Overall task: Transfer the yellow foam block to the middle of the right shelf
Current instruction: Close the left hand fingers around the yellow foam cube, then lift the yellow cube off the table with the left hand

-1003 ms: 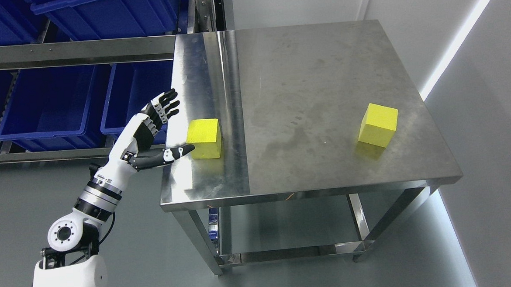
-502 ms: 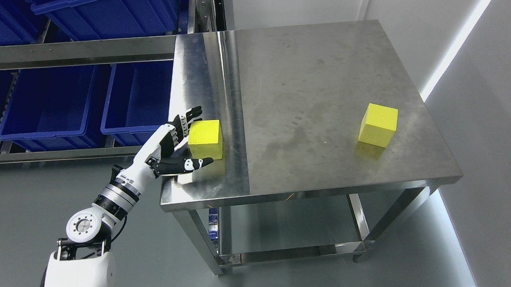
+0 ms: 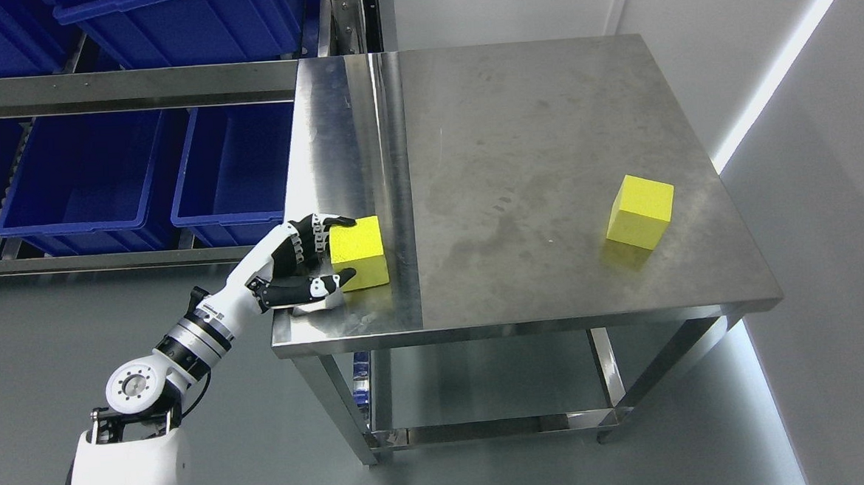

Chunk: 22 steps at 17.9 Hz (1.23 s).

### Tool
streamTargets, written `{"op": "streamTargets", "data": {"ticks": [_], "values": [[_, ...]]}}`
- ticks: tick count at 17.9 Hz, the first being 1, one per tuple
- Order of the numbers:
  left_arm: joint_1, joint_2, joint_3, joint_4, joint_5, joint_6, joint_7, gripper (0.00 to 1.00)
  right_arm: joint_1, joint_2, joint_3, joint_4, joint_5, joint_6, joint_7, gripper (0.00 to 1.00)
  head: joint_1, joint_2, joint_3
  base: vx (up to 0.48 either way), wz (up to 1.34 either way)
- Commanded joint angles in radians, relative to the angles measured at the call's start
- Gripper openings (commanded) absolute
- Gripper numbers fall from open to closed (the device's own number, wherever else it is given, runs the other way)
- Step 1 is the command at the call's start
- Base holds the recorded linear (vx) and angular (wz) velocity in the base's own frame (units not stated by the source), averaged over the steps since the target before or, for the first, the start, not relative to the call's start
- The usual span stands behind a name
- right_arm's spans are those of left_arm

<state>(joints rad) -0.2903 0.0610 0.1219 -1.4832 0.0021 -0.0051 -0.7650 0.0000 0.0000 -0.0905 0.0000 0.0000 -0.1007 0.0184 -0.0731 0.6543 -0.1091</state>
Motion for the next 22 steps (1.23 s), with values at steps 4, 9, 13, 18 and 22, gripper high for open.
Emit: {"op": "streamTargets", "data": {"ticks": [4,9,13,18,22], "values": [[-0.016,-0.044,0.179,0.023,0.053,-0.09,-0.005,0.13,-0.003,-0.017,0.0,-0.017,-0.002,0.004,0.0,1.0,0.0,0.0,0.0,0.0,0.0],[-0.066,-0.044,0.217,0.008,0.289,-0.297,0.004,0.14,-0.002,-0.017,0.0,-0.017,-0.002,0.004,0.0,1.0,0.0,0.0,0.0,0.0,0.0],[-0.063,-0.044,0.271,-0.011,0.326,-0.377,0.0,0.14,-0.003,-0.017,0.0,-0.017,-0.002,0.004,0.0,1.0,0.0,0.0,0.0,0.0,0.0],[-0.052,-0.044,0.303,-0.04,0.337,-0.386,0.0,0.13,-0.003,-0.017,0.0,-0.017,-0.002,0.004,0.0,1.0,0.0,0.0,0.0,0.0,0.0],[-0.047,-0.044,0.306,-0.048,0.337,-0.386,0.0,0.13,-0.002,-0.017,0.0,-0.017,-0.002,0.004,0.0,1.0,0.0,0.0,0.0,0.0,0.0]]}}
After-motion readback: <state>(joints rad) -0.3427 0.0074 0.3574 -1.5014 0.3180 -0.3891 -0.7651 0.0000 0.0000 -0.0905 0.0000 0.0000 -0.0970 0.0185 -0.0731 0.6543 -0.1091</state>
